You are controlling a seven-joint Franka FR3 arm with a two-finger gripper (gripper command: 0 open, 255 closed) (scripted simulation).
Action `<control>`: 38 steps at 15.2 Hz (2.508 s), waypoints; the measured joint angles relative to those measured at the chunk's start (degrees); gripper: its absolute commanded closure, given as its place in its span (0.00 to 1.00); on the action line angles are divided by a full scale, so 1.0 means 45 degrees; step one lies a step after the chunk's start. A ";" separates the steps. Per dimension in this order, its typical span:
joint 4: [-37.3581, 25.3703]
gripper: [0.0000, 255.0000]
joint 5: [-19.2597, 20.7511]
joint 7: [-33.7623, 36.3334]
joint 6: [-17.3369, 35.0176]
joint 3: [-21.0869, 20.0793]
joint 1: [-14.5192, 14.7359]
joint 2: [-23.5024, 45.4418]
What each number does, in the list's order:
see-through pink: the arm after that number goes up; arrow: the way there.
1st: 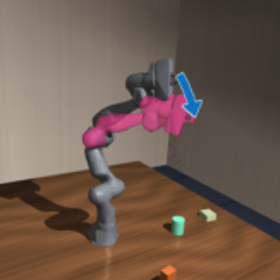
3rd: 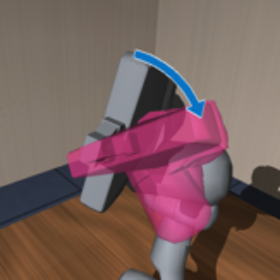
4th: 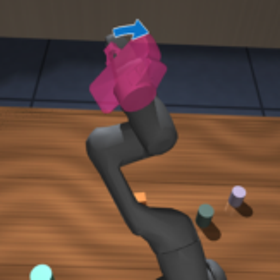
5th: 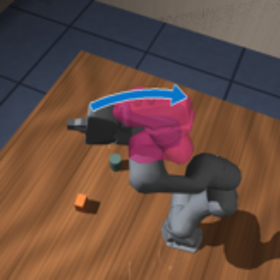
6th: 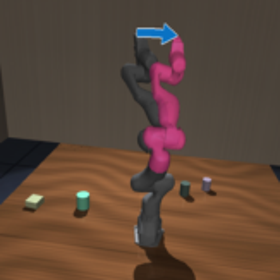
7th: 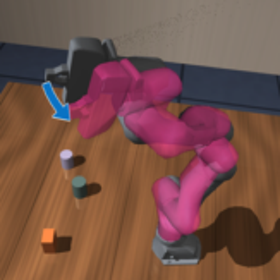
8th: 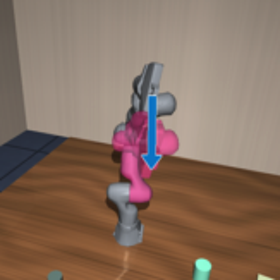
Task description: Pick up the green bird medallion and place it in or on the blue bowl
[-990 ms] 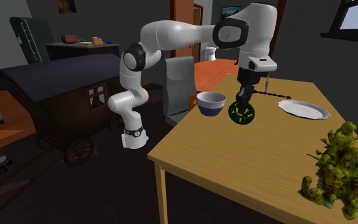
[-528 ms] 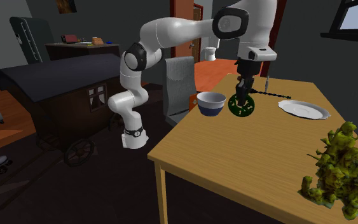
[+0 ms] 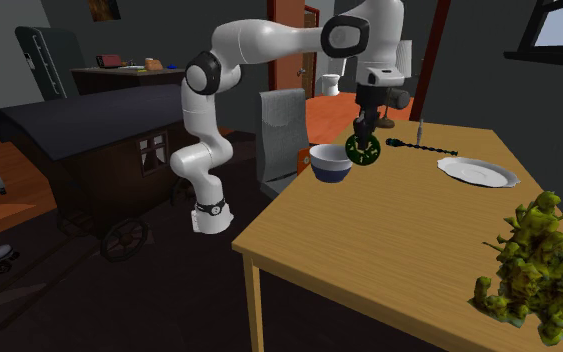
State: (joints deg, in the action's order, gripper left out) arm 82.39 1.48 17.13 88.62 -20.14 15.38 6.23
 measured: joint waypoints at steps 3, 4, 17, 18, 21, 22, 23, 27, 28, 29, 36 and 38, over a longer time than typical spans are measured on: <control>0.0587 1.00 -0.0184 0.0719 0.0017 -0.0336 0.0367 -0.0610; 0.1018 1.00 -0.0304 0.0925 0.0129 -0.0433 0.0461 -0.0952; 0.2640 1.00 -0.1126 0.4159 0.0175 -0.2135 0.2014 -0.2773; 0.2660 1.00 -0.1153 0.4459 0.0183 -0.2307 0.2147 -0.2800; 0.2910 1.00 -0.1356 0.5210 0.0185 -0.2722 0.2491 -0.3123; 0.2914 1.00 -0.1336 0.5381 0.0246 -0.2829 0.2557 -0.3070; 0.2991 1.00 -0.1346 0.5454 0.0318 -0.2872 0.2588 -0.3078; 0.3676 1.00 -0.1409 0.5473 0.0907 -0.2904 0.2624 -0.3185; 0.3931 1.00 -0.1451 0.5426 0.1093 -0.2883 0.2621 -0.3264; 0.4151 1.00 -0.1469 0.5426 0.1289 -0.2892 0.2631 -0.3293; 0.5489 1.00 -0.1572 0.5354 0.2490 -0.2915 0.2671 -0.3449; 0.5869 1.00 -0.1585 0.5311 0.2855 -0.2911 0.2669 -0.3461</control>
State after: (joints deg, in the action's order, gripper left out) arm 108.80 -5.65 41.03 101.47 -33.24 27.39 -9.35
